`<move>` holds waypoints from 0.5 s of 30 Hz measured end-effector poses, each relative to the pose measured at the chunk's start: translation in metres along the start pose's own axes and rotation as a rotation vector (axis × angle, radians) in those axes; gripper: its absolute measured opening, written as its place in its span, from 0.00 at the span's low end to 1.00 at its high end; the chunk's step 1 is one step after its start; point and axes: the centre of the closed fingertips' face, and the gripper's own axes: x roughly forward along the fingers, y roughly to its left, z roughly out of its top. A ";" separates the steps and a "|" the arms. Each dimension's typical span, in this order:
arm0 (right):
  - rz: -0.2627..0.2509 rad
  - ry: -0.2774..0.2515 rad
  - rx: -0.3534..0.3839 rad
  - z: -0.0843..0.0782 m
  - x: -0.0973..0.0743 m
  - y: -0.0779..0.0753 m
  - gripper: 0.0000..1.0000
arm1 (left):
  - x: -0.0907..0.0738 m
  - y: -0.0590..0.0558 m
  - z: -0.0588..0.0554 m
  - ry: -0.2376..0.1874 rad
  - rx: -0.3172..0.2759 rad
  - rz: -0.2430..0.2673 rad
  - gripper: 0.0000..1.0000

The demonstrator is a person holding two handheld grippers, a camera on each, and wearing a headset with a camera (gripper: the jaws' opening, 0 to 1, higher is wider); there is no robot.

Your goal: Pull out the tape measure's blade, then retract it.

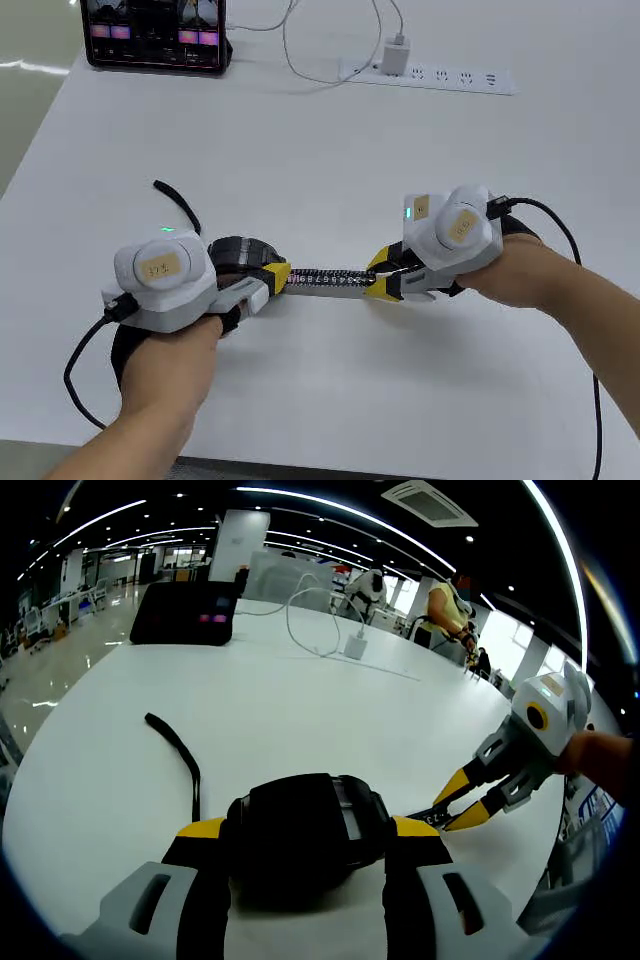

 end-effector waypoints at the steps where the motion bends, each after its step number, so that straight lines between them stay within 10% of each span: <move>1: -0.001 -0.001 -0.001 0.001 0.001 0.000 0.10 | 0.000 0.000 0.000 0.000 0.000 -0.001 0.57; 15: 0.003 -0.016 0.001 0.011 0.010 0.002 0.10 | 0.000 0.000 0.000 0.001 -0.004 -0.002 0.58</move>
